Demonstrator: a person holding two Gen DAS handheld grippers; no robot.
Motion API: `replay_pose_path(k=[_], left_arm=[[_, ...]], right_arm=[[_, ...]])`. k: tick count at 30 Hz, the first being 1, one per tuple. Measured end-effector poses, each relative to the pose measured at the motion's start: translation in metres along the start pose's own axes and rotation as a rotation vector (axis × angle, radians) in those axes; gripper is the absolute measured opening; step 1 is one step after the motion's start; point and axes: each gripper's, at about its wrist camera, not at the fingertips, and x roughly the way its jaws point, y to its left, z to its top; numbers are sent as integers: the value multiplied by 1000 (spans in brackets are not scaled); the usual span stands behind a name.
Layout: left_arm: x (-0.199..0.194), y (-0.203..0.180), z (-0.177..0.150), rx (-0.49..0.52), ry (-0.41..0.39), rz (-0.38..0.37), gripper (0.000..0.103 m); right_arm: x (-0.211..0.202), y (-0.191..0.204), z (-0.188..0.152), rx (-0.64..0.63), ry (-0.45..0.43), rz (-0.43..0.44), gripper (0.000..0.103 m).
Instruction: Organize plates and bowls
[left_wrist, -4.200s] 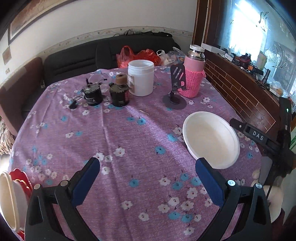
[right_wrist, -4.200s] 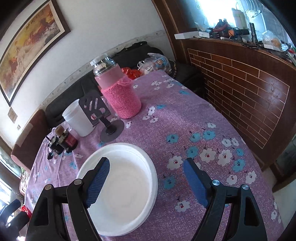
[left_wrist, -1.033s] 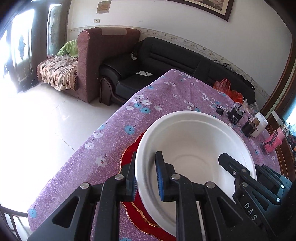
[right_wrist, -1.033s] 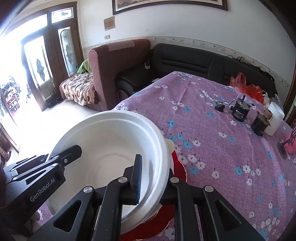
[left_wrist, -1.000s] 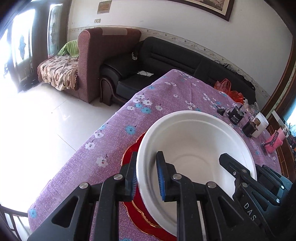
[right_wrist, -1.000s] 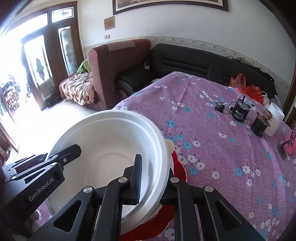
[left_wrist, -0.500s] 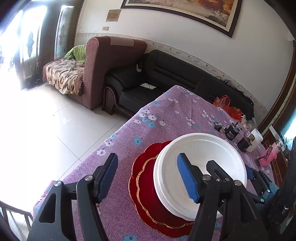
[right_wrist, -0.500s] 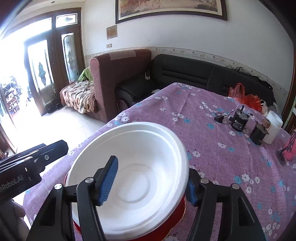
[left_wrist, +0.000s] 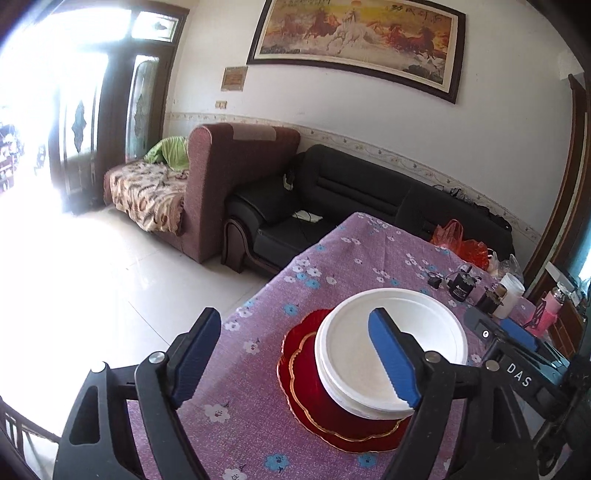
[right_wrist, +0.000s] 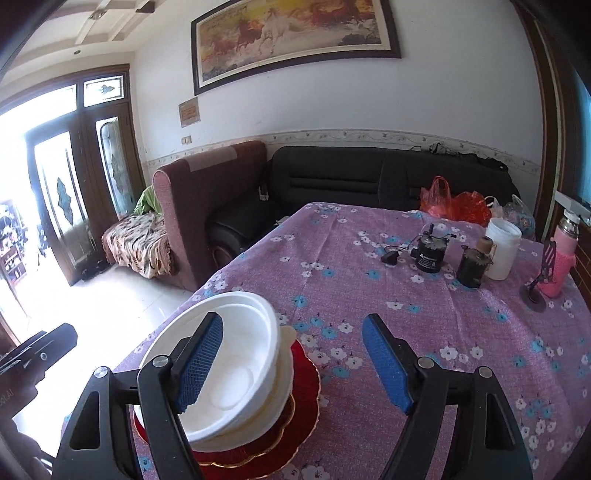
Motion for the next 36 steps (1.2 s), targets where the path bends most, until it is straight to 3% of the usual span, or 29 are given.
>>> replay_pose_path(k=[4, 7, 11, 18, 36], left_arm=[[-27, -14, -3, 64, -114, 84, 102], [-41, -31, -10, 128, -175, 118, 103], [-35, -52, -22, 170, -105, 61, 103], [-16, -71, -46, 201, 5, 61, 103], [-13, -81, -58, 214, 54, 57, 103]], right_arm=[[-9, -21, -9, 57, 27, 16, 82], [-18, -29, -21, 72, 35, 16, 83], [-32, -36, -41, 85, 57, 15, 87], [-52, -37, -71, 76, 71, 3, 89], [-58, -33, -96, 73, 98, 28, 91]])
